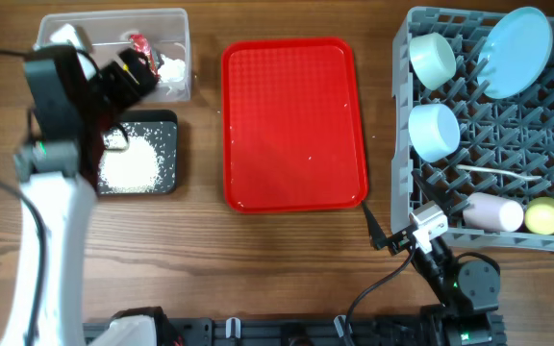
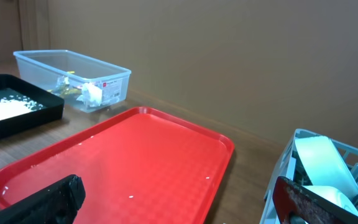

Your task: Sort waste into correct bins and load items into the dishwasher rack

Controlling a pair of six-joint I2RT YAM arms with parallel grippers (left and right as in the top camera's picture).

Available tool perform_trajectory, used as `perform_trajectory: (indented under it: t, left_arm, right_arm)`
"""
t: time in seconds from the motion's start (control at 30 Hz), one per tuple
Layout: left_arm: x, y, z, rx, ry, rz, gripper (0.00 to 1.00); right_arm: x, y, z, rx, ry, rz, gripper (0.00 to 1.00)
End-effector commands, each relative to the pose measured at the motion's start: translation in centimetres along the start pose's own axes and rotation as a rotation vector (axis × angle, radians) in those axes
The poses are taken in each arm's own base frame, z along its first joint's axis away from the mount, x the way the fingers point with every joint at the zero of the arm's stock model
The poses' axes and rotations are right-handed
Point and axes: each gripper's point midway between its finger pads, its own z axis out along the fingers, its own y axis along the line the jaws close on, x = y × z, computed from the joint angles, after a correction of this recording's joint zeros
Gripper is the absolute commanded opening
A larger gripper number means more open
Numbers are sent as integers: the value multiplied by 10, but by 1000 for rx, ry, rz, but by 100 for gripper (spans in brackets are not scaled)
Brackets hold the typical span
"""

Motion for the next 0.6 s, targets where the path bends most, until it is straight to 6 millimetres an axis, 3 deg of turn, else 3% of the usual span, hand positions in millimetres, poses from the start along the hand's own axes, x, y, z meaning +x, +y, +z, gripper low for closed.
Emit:
perform_trajectory:
  t: [0.0,0.17,0.33,0.57]
  left_arm:
    - [32,-13,-29,145,-180,122,100]
    - [85,13,-69,229,-389,143,100]
    - [123,38,-82,262,-531,147,100]
    - [130,47,-96,278,-643,144,100]
  right_arm:
    - [-1,0,-1,-1,-10,-6,100]
    - [-1,0,-1,-1,-10,-6,100]
    - [-1,0,-1,0,-10,-6,100]
    - [-1,0,-1,0,-10,-6,100]
